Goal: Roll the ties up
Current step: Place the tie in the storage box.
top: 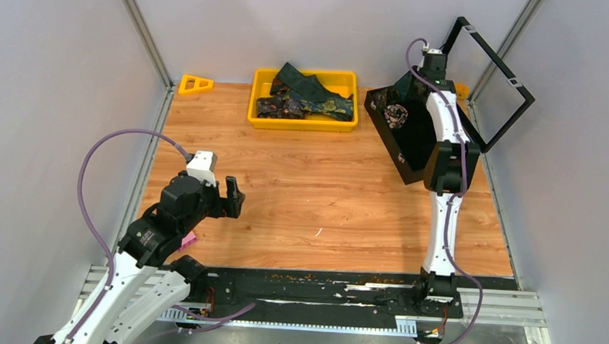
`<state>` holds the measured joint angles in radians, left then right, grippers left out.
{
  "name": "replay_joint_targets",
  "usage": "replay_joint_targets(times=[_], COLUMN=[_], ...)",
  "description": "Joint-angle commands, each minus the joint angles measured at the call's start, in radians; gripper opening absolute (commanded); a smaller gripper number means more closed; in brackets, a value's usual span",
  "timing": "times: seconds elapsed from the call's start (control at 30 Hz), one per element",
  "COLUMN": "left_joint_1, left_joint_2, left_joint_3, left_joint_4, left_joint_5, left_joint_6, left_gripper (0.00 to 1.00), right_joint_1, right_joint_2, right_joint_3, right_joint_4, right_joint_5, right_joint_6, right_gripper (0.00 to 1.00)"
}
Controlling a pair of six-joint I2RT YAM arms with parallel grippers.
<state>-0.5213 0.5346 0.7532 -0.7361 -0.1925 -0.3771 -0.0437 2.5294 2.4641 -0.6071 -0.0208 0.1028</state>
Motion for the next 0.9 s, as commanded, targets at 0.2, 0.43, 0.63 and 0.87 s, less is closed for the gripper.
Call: replay_joint_targets(times=[0.2, 0.43, 0.63, 0.87], left_joint_1=[0.004, 0.012, 0.021, 0.021], left_joint_2=[0.007, 0.013, 0.005, -0.022], left_joint_3=[0.0, 0.0, 0.0, -0.004], left_joint_4=[0.03, 0.03, 0.033, 0.035], left_joint_5=[-0.01, -0.01, -0.002, 0.001], left_joint_6=[0.019, 0.02, 0.022, 0.021], left_gripper=[1.0, 1.0, 1.0, 1.0], right_joint_1=[0.027, 0.037, 0.039, 0.04], right_joint_2=[0.063, 0.104, 0.066, -0.029], right_joint_3=[0.075, 0.063, -0.043, -0.174], right_joint_4=[0.142, 0.191, 0.193, 0.157], right_joint_5=[0.13, 0.119, 0.093, 0.053], right_joint_6=[-0.098, -0.139, -0.157, -0.134], right_gripper=[0.0, 0.0, 0.0, 0.0])
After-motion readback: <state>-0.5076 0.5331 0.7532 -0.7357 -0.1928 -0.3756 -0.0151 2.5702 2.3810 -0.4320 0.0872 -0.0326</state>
